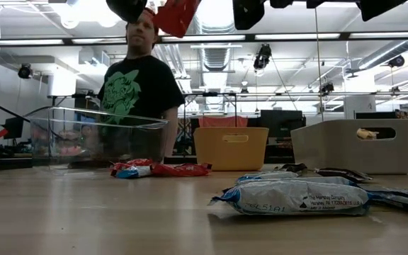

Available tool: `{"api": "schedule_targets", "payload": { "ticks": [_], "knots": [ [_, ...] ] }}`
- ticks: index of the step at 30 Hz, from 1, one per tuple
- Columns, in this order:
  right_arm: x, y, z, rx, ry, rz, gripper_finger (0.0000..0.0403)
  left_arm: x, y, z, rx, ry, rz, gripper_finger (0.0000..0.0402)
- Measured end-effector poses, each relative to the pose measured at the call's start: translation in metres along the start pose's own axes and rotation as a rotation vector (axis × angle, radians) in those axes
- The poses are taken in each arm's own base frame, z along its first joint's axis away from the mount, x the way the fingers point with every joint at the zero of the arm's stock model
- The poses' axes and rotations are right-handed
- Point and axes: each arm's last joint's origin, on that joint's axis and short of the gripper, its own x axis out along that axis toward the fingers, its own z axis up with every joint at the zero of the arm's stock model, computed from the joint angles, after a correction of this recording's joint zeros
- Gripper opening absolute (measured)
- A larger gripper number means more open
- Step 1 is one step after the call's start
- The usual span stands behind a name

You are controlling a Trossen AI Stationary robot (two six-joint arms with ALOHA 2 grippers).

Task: Organize candy in baskets
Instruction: Put the red chocolate into the gray bin

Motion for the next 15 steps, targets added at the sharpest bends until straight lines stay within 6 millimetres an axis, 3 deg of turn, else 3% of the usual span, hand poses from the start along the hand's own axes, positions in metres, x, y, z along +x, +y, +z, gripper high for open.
{"api": "schedule_targets", "payload": {
  "ticks": [9,15],
  "knots": [
    [-0.0007,-0.0024,-0.0030,0.013,0.042,-0.003,0.0014,0.0003,0.0008,-0.0023,-0.029,0.019,0.022,0.0048],
    [-0.0097,-0.0091,-0.0037,0.074,0.166,-0.018,0.0013,-0.0002,0.0020,-0.0057,-0.033,0.059,0.044,0.0091]
  ]
}}
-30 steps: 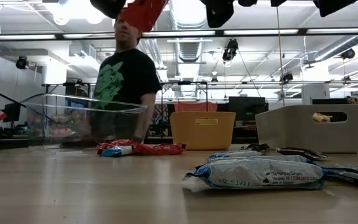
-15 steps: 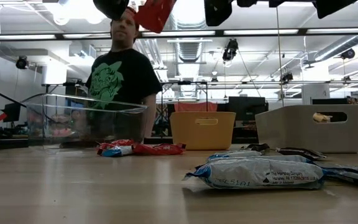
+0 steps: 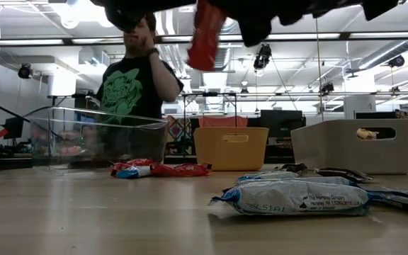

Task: Organize candy in baskets
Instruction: Put the red chocolate into the gray bin

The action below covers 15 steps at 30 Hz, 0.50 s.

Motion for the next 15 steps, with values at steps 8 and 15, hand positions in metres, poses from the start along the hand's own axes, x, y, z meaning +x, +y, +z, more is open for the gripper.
{"api": "schedule_targets", "payload": {
  "ticks": [8,15],
  "knots": [
    [-0.040,-0.016,0.004,0.053,0.255,-0.296,0.0013,-0.001,0.002,-0.005,-0.002,0.062,0.021,0.0105],
    [-0.098,-0.039,0.002,0.186,0.416,-0.796,0.0012,-0.001,0.003,-0.008,-0.009,0.085,0.051,0.0102]
  ]
}}
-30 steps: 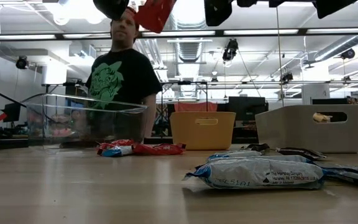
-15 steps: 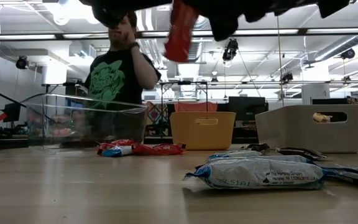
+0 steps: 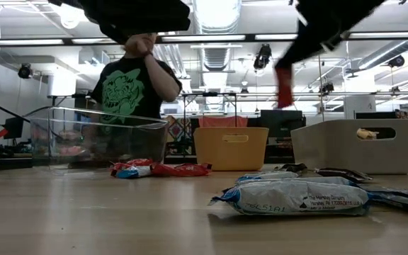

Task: Organize candy in baskets
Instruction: Put the red chocolate into the gray bin, then put the white chocolate into the yellow bin

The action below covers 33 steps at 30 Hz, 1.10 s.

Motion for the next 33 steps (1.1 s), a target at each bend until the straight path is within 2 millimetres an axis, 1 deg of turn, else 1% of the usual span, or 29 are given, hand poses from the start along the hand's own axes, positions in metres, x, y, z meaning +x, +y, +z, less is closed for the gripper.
{"api": "schedule_targets", "payload": {
  "ticks": [2,5,9,18,23,25,33],
  "knots": [
    [-0.003,-0.017,-0.007,0.099,0.070,-0.076,0.0012,0.000,0.000,0.000,-0.002,-0.002,0.000,0.0102],
    [-0.003,-0.037,-0.017,0.247,0.158,-0.200,0.0012,0.000,0.000,0.001,-0.005,-0.006,0.000,0.0102],
    [0.002,-0.050,-0.028,0.338,0.234,-0.325,0.0013,0.000,0.001,0.001,-0.009,-0.006,0.002,0.0102],
    [0.022,-0.054,-0.033,0.346,0.281,-0.412,0.0013,0.002,0.003,0.001,-0.018,-0.005,0.008,0.0102],
    [0.028,-0.055,-0.034,0.348,0.291,-0.431,0.0018,0.002,0.003,0.001,-0.022,-0.004,0.011,0.0102],
    [0.028,-0.054,-0.034,0.349,0.292,-0.432,0.0032,0.002,0.004,0.001,-0.023,-0.004,0.013,0.0102],
    [0.028,-0.055,-0.034,0.354,0.286,-0.429,0.0117,0.003,0.004,0.001,-0.025,0.000,0.014,0.0102]
  ]
}}
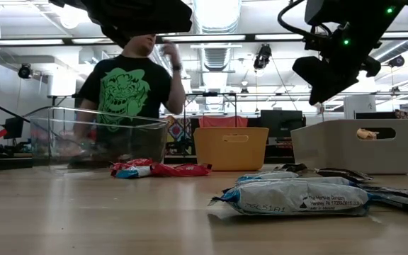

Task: Organize candy in baskets
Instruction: Put the white chocolate into the yellow bin

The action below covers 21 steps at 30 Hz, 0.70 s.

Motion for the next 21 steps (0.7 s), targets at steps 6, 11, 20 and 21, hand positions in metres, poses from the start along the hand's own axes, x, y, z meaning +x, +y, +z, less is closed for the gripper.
{"api": "schedule_targets", "payload": {
  "ticks": [6,11,20,21],
  "knots": [
    [-0.001,0.000,0.001,0.006,0.020,0.021,0.0146,0.000,0.000,-0.001,-0.028,0.008,0.000,0.0102],
    [-0.010,0.005,0.008,-0.017,0.090,0.116,0.0143,0.000,0.001,-0.006,-0.059,0.053,0.007,0.0102],
    [-0.046,0.022,0.024,-0.124,0.176,0.391,0.0127,-0.002,0.003,-0.019,-0.065,0.170,0.013,0.0102],
    [-0.051,0.024,0.024,-0.151,0.182,0.435,0.0126,-0.002,0.003,-0.020,-0.067,0.185,0.002,0.0102]
  ]
}}
